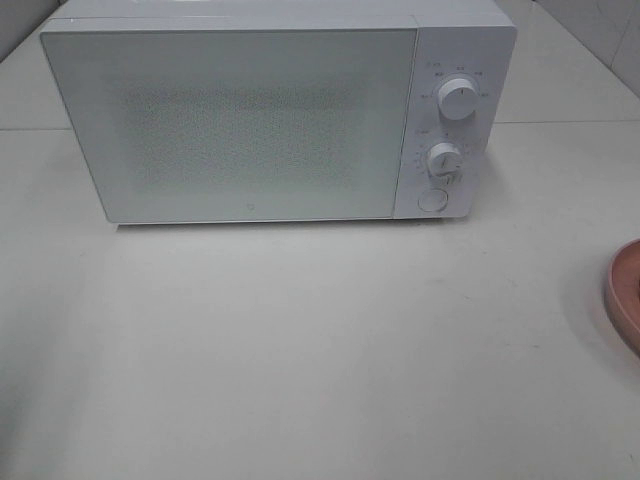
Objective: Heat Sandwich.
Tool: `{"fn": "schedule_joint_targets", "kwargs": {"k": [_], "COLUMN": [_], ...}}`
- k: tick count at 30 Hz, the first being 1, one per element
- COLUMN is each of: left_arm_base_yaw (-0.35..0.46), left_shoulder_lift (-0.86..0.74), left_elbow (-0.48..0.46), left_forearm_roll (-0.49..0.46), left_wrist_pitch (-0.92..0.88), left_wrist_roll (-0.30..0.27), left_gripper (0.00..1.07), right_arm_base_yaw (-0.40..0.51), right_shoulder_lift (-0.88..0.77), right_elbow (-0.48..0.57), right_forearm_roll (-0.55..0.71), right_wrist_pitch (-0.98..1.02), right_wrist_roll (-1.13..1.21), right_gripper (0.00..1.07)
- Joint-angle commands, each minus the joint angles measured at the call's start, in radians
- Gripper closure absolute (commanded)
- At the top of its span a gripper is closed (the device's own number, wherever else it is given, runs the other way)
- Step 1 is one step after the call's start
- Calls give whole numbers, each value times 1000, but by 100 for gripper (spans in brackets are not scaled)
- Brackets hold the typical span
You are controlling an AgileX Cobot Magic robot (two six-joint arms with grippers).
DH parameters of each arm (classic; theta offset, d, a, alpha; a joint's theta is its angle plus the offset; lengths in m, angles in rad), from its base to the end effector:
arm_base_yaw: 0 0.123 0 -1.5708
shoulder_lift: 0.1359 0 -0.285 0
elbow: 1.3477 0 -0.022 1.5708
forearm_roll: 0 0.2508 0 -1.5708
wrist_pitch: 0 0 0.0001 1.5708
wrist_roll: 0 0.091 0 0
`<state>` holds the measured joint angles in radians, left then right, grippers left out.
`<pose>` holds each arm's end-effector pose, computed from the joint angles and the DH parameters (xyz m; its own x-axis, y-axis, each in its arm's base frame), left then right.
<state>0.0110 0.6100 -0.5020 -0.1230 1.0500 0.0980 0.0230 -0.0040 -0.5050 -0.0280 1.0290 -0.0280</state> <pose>0.0855 -0.0088 0.2539 -0.8739 0.0267 -0.4854 0.0724 0.9945 -0.0755 -0.0047 -0.0023 0.2813 -0.4187 -0.0521 -0.9066 -0.0190 0.9986 -0.0486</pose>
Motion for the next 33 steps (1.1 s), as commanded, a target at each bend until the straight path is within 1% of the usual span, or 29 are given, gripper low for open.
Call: {"fn": "schedule_joint_targets", "kwargs": {"k": [1,5,8,10,12,13,18,19,20,23,24,25,33], "left_arm_base_yaw": [1,1,1,1,1,1,1,1,1,1,1,1,1], "left_shoulder_lift": [-82,-125,-198,-219,-281,-281,-457,-457,-519,-613,-613,-645,-642], "left_elbow": [6,6,6,6,6,6,6,6,6,6,6,6,1], "left_forearm_roll": [30,30,29,29,30,30,30,30,30,30,30,30,33], "left_wrist_pitch": [-18,-18,-18,-18,-18,-18,-19,-19,-20,-20,-20,-21,-22], "left_wrist_roll": [-43,-43,-43,-43,-43,-43,-43,-43,-43,-43,-43,-43,-43], "left_gripper": [5,5,5,5,5,5,5,5,5,5,5,5,5], "right_arm_base_yaw": [-5,-5,-5,-5,-5,-5,-5,-5,-5,-5,-5,-5,-5], "right_shoulder_lift": [-26,-26,-26,-26,-26,-26,-26,-26,-26,-26,-26,-26,-26], "right_elbow": [2,2,2,2,2,2,2,2,2,2,2,2,2], "right_forearm_roll": [1,1,1,1,1,1,1,1,1,1,1,1,1], "right_wrist_pitch": [-2,-2,-2,-2,-2,-2,-2,-2,-2,-2,-2,-2,-2], "right_wrist_roll": [-1,-1,-1,-1,-1,-1,-1,-1,-1,-1,-1,-1,-1], "right_gripper": [31,31,31,31,31,31,31,31,31,31,31,31,31]}}
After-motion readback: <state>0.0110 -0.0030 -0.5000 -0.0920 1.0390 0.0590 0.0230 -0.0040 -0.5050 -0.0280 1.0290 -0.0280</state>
